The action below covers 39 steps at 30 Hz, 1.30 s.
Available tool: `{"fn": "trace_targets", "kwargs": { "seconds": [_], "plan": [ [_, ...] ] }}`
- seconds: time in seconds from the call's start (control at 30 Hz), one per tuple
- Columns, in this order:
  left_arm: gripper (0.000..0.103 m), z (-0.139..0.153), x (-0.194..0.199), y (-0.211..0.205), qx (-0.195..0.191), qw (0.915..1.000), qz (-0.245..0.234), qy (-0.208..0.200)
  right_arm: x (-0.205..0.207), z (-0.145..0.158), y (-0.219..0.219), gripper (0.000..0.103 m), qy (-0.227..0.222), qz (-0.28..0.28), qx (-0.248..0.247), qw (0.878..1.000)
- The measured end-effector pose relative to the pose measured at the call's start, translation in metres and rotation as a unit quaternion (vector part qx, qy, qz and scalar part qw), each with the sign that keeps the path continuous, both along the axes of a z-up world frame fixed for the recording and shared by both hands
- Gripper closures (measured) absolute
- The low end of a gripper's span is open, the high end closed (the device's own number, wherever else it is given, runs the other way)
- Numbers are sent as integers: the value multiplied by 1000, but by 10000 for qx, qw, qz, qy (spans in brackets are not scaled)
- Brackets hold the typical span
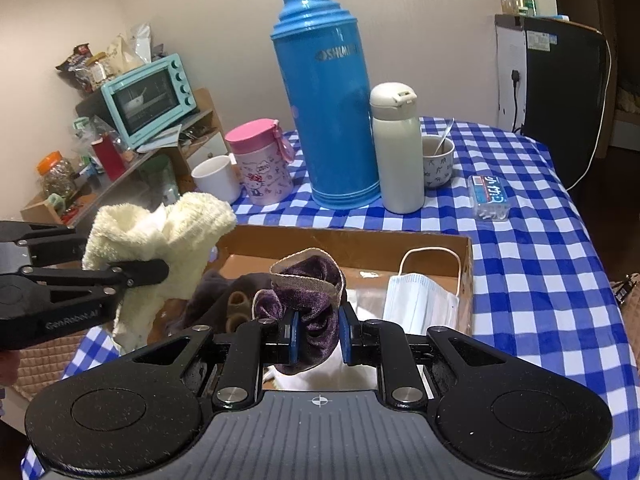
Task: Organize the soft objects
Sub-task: 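Carry the cream towel and purple cloth over the box with both grippers, then lower the towel into the box while the right gripper drops the purple cloth in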
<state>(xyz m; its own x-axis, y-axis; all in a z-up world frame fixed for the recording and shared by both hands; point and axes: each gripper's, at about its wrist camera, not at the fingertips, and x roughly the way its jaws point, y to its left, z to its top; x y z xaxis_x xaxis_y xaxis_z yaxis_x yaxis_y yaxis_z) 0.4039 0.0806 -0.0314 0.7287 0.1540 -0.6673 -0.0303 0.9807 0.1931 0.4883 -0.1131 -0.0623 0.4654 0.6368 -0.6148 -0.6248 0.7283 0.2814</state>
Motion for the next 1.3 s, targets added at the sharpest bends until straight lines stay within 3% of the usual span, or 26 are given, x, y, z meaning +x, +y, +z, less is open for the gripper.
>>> {"fn": "trace_targets", "kwargs": {
  "seconds": [0.4, 0.73, 1.3],
  "plan": [
    [77, -56, 56, 27, -251, 9975, 199, 635, 40, -33, 23, 84, 258, -99, -185, 9994],
    [77, -80, 76, 34, -297, 9963, 257, 759, 55, -50, 31, 84, 421, -159, -260, 9986],
    [60, -23, 37, 39, -551, 9984, 22, 142, 62, -56, 30, 84, 442, -297, -300, 9981]
  ]
}}
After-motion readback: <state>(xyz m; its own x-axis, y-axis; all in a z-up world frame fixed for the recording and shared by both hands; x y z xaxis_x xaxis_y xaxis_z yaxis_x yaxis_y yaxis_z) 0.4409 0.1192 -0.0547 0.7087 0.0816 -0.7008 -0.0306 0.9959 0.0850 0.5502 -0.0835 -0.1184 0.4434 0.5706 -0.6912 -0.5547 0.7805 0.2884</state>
